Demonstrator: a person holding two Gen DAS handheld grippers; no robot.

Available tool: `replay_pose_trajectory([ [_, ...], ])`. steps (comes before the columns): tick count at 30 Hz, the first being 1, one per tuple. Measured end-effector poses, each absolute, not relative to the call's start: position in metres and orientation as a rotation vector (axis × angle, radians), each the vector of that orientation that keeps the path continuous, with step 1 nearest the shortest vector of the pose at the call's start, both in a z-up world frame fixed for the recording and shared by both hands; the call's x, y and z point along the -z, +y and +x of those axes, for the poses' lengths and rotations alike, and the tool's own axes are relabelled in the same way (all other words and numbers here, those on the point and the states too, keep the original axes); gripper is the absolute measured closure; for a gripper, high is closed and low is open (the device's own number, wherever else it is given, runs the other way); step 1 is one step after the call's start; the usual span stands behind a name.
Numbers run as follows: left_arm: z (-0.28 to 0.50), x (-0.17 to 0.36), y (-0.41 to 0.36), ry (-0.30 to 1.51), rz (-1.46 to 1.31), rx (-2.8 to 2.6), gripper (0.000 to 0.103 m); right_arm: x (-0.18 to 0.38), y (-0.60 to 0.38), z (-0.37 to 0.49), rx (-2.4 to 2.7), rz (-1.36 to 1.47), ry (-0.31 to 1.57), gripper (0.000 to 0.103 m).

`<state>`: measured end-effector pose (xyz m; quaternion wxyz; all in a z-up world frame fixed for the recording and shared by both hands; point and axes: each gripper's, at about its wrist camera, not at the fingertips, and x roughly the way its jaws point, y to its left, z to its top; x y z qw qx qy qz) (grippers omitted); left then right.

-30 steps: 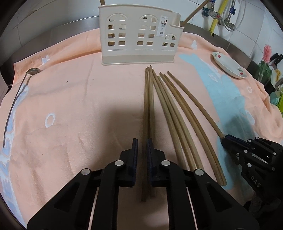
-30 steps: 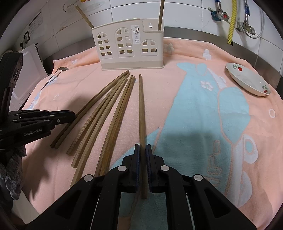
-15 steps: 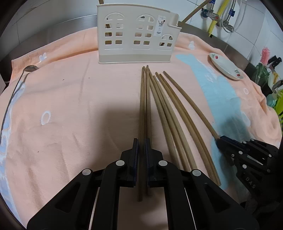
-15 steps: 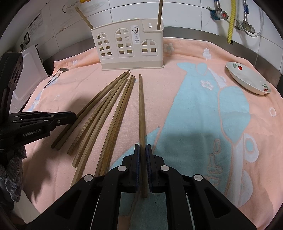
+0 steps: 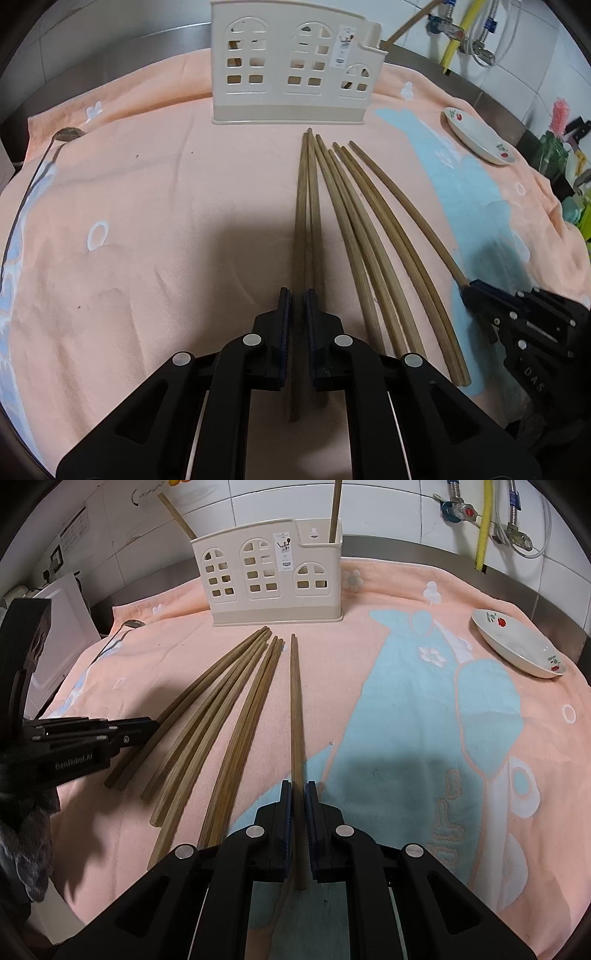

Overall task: Organize utensils
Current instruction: 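Lift the chopstick with the right tool and lower it into the caddy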

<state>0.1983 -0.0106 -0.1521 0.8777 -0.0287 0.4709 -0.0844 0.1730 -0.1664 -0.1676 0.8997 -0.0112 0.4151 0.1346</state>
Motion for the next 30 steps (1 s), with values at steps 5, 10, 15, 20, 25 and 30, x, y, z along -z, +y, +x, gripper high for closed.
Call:
replay_pose_trajectory([
  [5, 0.199, 0.153, -0.008, 0.983, -0.074, 0.181, 0.095, 0.169, -0.167, 0.172, -0.279, -0.025, 0.852, 0.095],
  [10, 0.199, 0.153, -0.010, 0.982, -0.055, 0.181, 0.096, 0.169, -0.165, 0.172, -0.277, -0.047, 0.839, 0.096],
  [15, 0.198, 0.148, -0.005, 0.984, -0.081, 0.185, 0.097, 0.164, -0.166, 0.171, -0.280, -0.044, 0.834, 0.096],
  [20, 0.191, 0.131, 0.000, 0.946, -0.086, 0.193, 0.097, 0.147, -0.165, 0.166, -0.286, -0.054, 0.787, 0.096],
  [25, 0.183, 0.103, 0.002, 0.875, -0.077, 0.202, 0.097, 0.116, -0.164, 0.162, -0.298, -0.073, 0.712, 0.096],
  [30, 0.181, 0.072, 0.003, 0.797, -0.074, 0.216, 0.097, 0.083, -0.164, 0.170, -0.318, -0.079, 0.650, 0.096],
])
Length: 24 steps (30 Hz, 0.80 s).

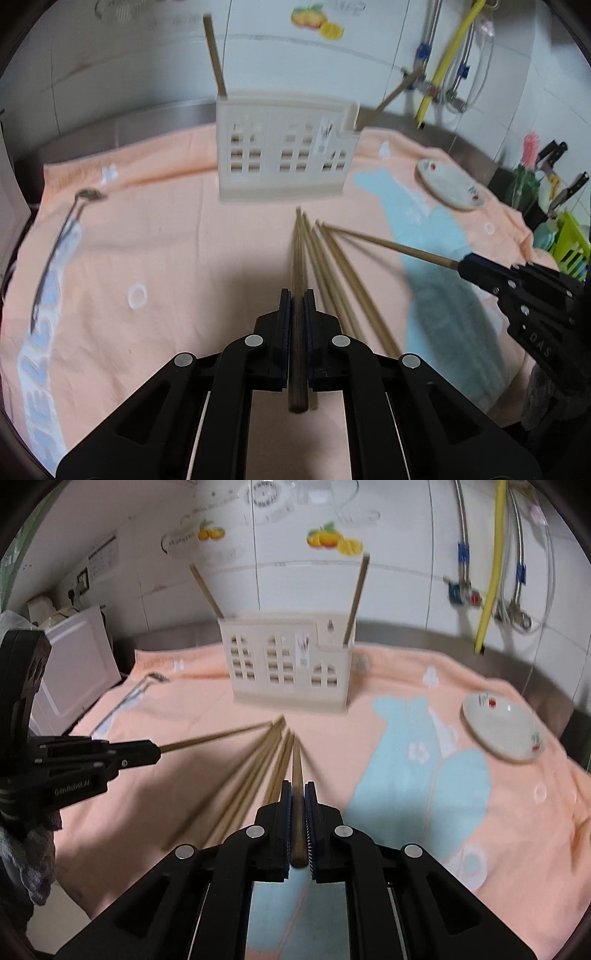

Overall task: Organize utensils
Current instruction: 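Lift the chopstick with the right tool and lower it into the caddy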

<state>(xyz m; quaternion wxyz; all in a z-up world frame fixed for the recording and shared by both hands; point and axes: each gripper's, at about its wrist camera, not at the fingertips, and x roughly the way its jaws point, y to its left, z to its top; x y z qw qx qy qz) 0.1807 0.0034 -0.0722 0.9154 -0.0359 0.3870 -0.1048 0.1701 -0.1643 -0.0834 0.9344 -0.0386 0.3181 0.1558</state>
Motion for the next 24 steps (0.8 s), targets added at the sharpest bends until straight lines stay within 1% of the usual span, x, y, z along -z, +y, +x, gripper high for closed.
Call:
replay_pose_trajectory([
  [7, 0.189, 0.041, 0.004, 0.732, -0.059, 0.230, 0.097, 0.043, -0.159, 0.189, -0.353, -0.115, 0.593, 0.096],
  [14, 0.206, 0.011, 0.006, 0.695, -0.039, 0.243, 0.098, 0.003, -0.154, 0.222, -0.402, -0.122, 0.589, 0.096],
  [20, 0.222, -0.023, 0.004, 0.649, -0.016, 0.256, 0.098, -0.028, -0.150, 0.245, -0.426, -0.132, 0.578, 0.096],
  [24, 0.231, -0.051, 0.006, 0.600, -0.009, 0.267, 0.098, -0.050, -0.154, 0.259, -0.455, -0.090, 0.573, 0.096],
])
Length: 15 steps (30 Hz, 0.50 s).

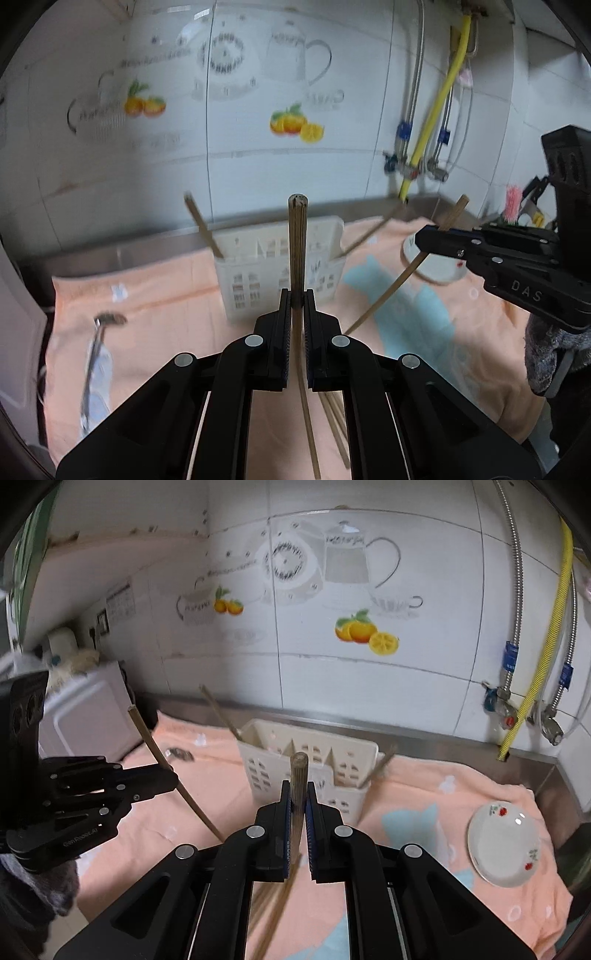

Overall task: Organize utensils
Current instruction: 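Lift the chopstick with the right tool and lower it into the caddy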

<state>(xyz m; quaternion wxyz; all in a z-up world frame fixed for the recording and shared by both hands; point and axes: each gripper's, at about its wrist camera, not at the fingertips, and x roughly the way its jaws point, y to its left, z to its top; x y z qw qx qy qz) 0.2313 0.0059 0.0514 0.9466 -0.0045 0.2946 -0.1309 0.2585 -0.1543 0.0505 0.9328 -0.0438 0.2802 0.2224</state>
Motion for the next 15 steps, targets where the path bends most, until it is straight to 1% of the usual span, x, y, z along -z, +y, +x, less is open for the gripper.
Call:
replay_pose_trajectory([
  [10, 0.260, -0.128, 0.010, 0.446, 0.010, 0.206, 0.098, -0.118, -0.164, 0.286, -0.410, -0.072, 0.467, 0.096],
  [15, 0.287, -0.135, 0.014, 0.423, -0.003, 0.157, 0.098, -0.130, -0.165, 0.304, -0.358, -0.059, 0.417, 0.096],
])
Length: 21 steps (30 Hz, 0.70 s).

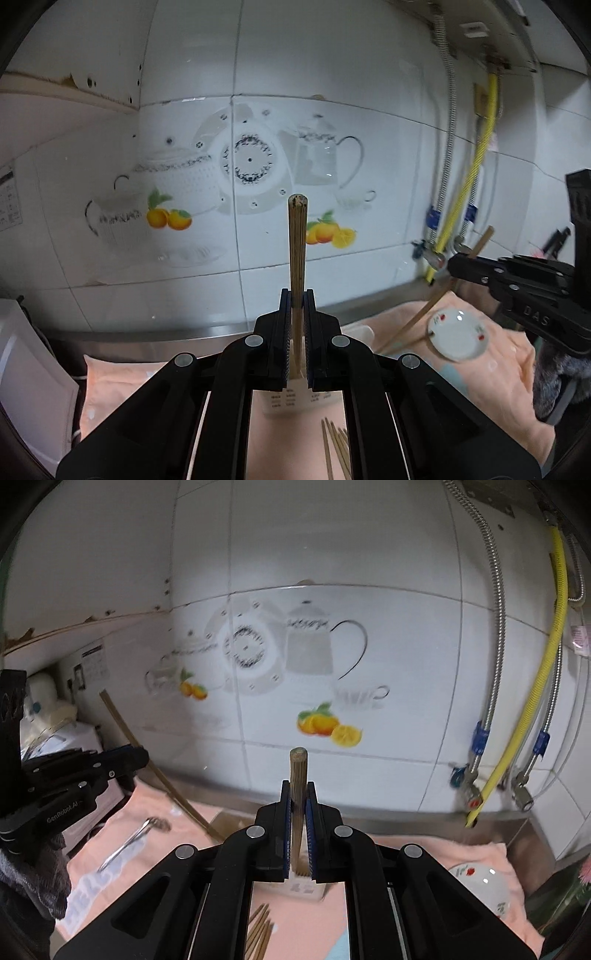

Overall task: Organize utensils
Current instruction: 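Lift the chopstick with the right tool and lower it into the caddy, then open the right tool to release the chopstick while the left tool releases its own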

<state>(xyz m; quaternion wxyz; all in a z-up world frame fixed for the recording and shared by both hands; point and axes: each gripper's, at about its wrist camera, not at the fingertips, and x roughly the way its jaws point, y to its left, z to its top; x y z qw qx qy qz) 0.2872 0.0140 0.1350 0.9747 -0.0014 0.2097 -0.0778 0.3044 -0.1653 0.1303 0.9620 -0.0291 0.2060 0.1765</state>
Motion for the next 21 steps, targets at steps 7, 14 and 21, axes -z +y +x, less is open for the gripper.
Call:
replay_pose_trajectory([
  [7, 0.319, -0.106, 0.025, 0.467, -0.037, 0.121, 0.098, -0.106, -0.162, 0.337, -0.328, -0.043, 0.452, 0.096],
  [14, 0.336, -0.070, 0.032, 0.549, -0.055, 0.110, 0.098, -0.068, -0.157, 0.355, -0.323, -0.054, 0.530, 0.096],
  [21, 0.342, -0.053, 0.034, 0.593, -0.059, 0.114, 0.097, -0.051, -0.155, 0.361, -0.324, -0.057, 0.572, 0.096],
])
